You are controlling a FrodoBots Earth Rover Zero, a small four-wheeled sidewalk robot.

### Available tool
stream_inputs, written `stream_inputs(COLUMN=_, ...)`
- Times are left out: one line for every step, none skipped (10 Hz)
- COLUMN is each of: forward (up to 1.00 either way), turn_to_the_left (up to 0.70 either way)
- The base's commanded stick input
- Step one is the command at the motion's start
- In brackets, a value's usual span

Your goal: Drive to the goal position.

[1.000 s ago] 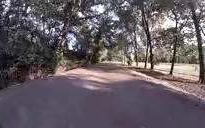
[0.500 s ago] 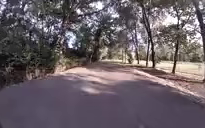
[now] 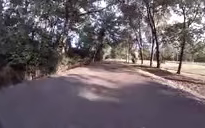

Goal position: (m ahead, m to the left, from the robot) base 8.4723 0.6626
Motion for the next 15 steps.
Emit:
stream_inputs(forward=0.7, turn_to_the_left=0.0)
stream_inputs(forward=0.7, turn_to_the_left=0.0)
stream_inputs(forward=0.7, turn_to_the_left=0.0)
stream_inputs(forward=0.7, turn_to_the_left=0.0)
stream_inputs(forward=0.7, turn_to_the_left=0.0)
stream_inputs(forward=0.7, turn_to_the_left=0.0)
stream_inputs(forward=0.7, turn_to_the_left=0.0)
stream_inputs(forward=0.7, turn_to_the_left=0.0)
stream_inputs(forward=0.7, turn_to_the_left=0.0)
stream_inputs(forward=0.7, turn_to_the_left=0.0)
stream_inputs(forward=0.7, turn_to_the_left=0.0)
stream_inputs(forward=0.7, turn_to_the_left=0.0)
stream_inputs(forward=0.7, turn_to_the_left=0.0)
stream_inputs(forward=0.7, turn_to_the_left=0.0)
stream_inputs(forward=0.7, turn_to_the_left=0.0)
